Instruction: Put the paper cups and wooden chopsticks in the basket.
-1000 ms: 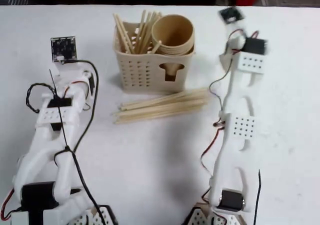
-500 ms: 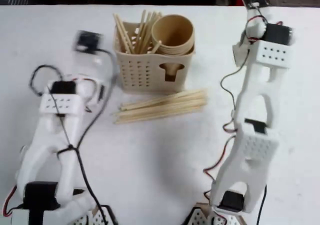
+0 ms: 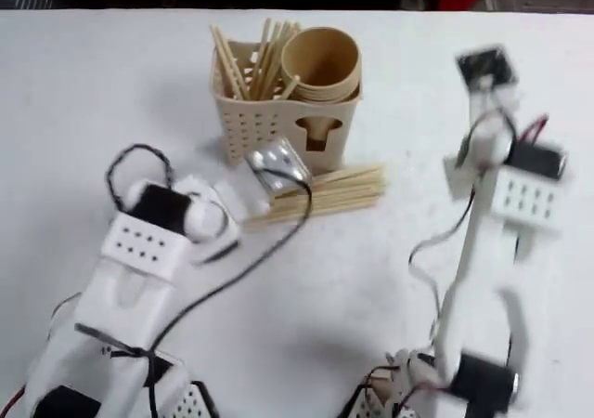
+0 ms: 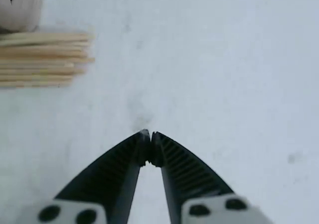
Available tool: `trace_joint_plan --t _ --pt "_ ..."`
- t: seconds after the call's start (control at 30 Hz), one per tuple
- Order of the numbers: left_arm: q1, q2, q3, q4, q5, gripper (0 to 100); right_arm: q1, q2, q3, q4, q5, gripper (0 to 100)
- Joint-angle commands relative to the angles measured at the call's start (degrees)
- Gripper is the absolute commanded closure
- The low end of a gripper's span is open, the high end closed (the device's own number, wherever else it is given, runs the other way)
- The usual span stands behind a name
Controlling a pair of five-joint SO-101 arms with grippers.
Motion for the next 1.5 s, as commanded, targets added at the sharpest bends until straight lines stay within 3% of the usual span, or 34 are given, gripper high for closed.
trace_joint_plan --t 0.0,0.23,0.6,0.77,1.03,1.47 --pt "4.35 1.36 0.0 -3.43 -0.7 92 0.4 -14.46 21.36 -9.71 2.9 98.1" --pt "5.58 19.56 -8.0 -10.81 -1.67 92 1.01 -35.74 48.62 -19.12 7.38 98.1" --pt "5.67 37.85 -19.78 -15.91 -4.04 92 1.89 -57.1 66.99 -19.56 7.3 98.1" --pt "7.96 42.15 -23.12 -15.91 -3.96 92 1.98 -66.15 72.26 -19.12 6.95 98.1" --pt "8.84 52.0 -32.0 -15.91 -3.52 87 1.63 -81.8 75.52 -8.22 7.3 97.8" --pt "9.01 63.52 -42.2 -13.19 -3.87 89 1.54 -81.01 75.52 -8.31 7.3 97.8"
